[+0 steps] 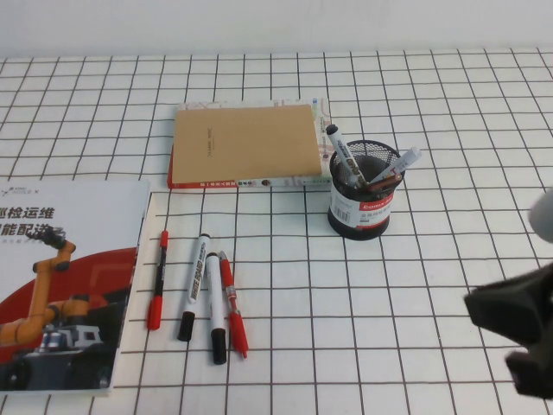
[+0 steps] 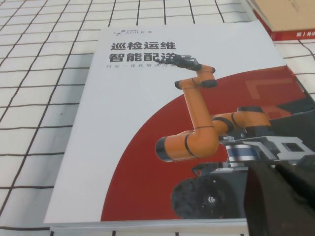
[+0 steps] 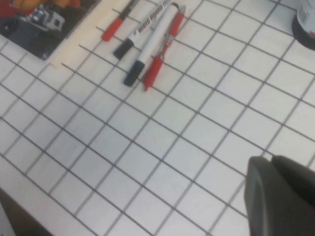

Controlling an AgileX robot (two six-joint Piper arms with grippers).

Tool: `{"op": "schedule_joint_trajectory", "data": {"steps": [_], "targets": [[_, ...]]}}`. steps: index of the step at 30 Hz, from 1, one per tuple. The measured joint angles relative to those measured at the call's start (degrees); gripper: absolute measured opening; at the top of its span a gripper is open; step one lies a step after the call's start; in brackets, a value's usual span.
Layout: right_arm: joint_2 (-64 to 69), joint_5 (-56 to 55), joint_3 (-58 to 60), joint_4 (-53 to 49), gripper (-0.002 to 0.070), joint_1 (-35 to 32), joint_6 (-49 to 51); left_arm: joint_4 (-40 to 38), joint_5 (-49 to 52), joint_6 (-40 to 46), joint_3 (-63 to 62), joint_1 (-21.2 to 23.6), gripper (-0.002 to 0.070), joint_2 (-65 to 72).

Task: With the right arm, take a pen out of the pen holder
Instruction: 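Take a marker out of the pen holder and lay it on the table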

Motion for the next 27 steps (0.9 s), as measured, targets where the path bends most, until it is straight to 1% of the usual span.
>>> {"op": "schedule_joint_trajectory", "data": {"steps": [4, 8, 12, 15, 18, 21, 24, 27], "targets": [[-4.9, 7.5, 1.6, -2.1, -0.0015, 0.0, 0.2, 0.0, 0.0, 0.0, 0.0, 0.0, -0.0005, 0.0], [-6.1, 13.4, 1.6, -3.7, -0.0015, 0.0, 0.2, 0.0, 0.0, 0.0, 0.0, 0.0, -0.0004, 0.0], [-6.1, 13.5, 1.6, -5.7, -0.0015, 0.0, 0.2, 0.0, 0.0, 0.0, 0.0, 0.0, -0.0004, 0.0], [-6.4, 9.9, 2.4, -8.1, -0.0015, -0.6, 0.2, 0.0, 0.0, 0.0, 0.0, 0.0, -0.0005, 0.0], [-8.6, 1.3, 6.1, -8.5, -0.0015, -5.4, 0.2, 0.1, 0.0, 0.0, 0.0, 0.0, -0.0004, 0.0], [-12.7, -8.1, 13.7, -6.7, -0.0015, -14.1, 0.2, 0.1, 0.0, 0.0, 0.0, 0.0, -0.0004, 0.0], [-18.7, -17.0, 25.3, -5.5, -0.0015, -22.0, 0.3, 0.1, 0.0, 0.0, 0.0, 0.0, -0.0005, 0.0], [-26.6, -25.7, 36.1, -8.3, -0.0015, -29.1, 0.3, 0.1, 0.0, 0.0, 0.0, 0.0, -0.0004, 0.0]]}}
